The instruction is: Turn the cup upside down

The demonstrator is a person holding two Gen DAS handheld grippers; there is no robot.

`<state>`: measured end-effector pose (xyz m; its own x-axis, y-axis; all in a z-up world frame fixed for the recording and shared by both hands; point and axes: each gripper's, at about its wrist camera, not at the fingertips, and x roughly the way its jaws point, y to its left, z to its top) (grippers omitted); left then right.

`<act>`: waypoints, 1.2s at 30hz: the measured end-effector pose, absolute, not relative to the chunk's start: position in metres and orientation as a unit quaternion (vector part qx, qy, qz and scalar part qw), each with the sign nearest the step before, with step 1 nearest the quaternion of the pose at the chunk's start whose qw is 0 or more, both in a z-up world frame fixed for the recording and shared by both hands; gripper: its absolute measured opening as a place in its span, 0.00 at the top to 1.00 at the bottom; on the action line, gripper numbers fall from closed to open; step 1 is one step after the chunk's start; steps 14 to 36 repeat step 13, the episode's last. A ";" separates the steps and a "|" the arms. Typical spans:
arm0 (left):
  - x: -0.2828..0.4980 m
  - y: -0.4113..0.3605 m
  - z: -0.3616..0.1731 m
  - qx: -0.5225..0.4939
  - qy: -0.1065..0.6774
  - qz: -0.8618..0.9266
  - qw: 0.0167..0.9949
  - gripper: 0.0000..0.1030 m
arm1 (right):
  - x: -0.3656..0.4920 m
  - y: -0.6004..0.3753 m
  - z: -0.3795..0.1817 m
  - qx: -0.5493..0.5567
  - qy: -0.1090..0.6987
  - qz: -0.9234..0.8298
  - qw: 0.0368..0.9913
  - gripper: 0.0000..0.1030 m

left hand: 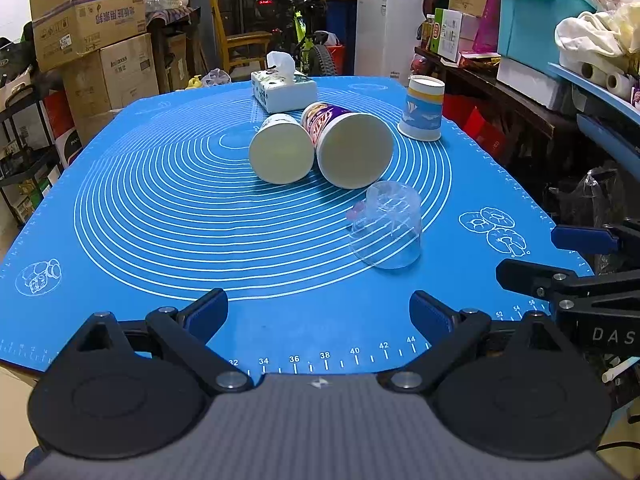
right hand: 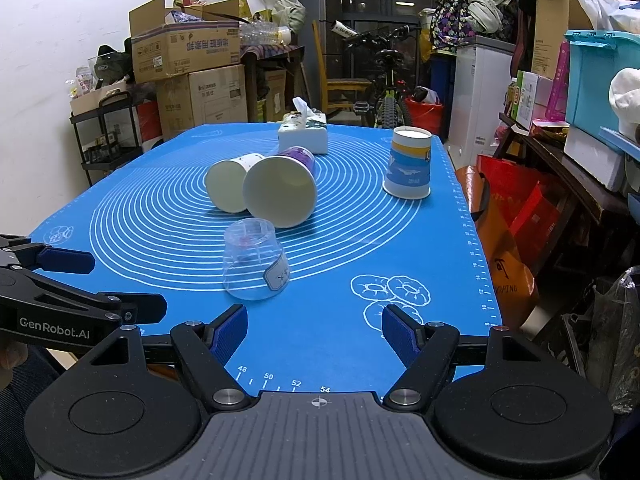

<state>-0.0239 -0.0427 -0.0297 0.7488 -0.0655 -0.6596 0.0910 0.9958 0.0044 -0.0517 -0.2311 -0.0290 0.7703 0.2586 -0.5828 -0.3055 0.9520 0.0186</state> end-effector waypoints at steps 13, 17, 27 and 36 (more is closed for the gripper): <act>-0.024 -0.044 -0.032 0.018 0.354 -0.043 0.934 0.06 | -0.051 -0.231 -0.032 -0.038 0.306 0.151 0.939 0.24; -0.024 -0.044 -0.032 0.018 0.354 -0.043 0.934 0.06 | -0.051 -0.231 -0.032 -0.038 0.306 0.151 0.939 0.24; -0.024 -0.044 -0.032 0.018 0.354 -0.043 0.934 0.06 | -0.051 -0.231 -0.032 -0.038 0.306 0.151 0.939 0.24; -0.024 -0.044 -0.032 0.018 0.354 -0.043 0.934 0.06 | -0.051 -0.231 -0.032 -0.038 0.306 0.151 0.939 0.24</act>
